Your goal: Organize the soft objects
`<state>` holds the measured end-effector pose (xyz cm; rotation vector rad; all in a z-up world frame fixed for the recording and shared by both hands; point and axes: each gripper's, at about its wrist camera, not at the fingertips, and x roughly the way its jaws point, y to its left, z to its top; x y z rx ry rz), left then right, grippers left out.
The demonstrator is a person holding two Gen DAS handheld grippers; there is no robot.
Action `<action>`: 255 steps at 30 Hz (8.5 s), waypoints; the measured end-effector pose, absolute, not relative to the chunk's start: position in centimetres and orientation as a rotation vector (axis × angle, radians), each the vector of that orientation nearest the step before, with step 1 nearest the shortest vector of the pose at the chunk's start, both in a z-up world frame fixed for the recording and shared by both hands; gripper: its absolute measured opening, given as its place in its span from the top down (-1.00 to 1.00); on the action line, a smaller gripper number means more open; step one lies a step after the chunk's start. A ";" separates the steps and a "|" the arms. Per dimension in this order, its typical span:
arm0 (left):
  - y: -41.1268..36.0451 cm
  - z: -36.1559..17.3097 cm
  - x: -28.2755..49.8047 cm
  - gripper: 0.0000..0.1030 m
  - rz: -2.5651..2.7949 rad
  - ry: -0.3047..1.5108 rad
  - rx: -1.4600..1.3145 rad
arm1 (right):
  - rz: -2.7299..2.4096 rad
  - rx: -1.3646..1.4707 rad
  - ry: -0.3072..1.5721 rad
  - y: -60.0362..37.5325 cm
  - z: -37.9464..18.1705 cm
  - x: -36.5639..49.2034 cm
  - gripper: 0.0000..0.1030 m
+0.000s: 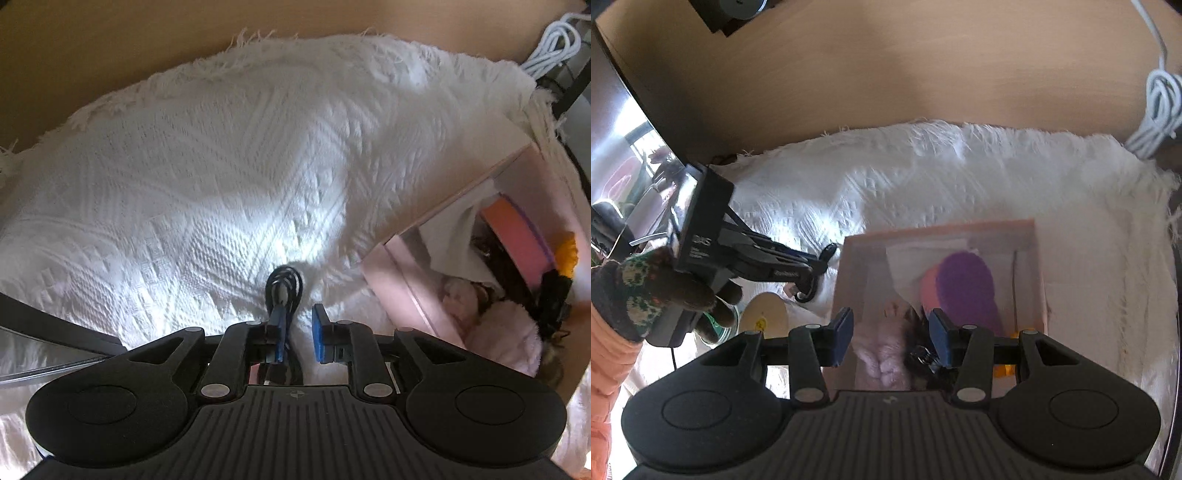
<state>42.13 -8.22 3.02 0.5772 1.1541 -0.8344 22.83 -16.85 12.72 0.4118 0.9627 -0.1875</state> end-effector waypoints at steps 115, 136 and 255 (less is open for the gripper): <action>24.0 12.0 35.0 0.75 -0.586 0.888 -0.209 | 0.375 -0.303 1.429 -1.6 6.7 45.1 0.64; 8.6 16.9 29.6 0.75 -0.933 0.853 0.003 | 0.220 -0.133 1.042 -8.1 21.7 27.7 0.63; 1.8 -0.4 2.5 0.46 -0.145 0.641 -0.030 | 0.076 -0.139 0.730 -13.1 -1.4 7.8 -0.70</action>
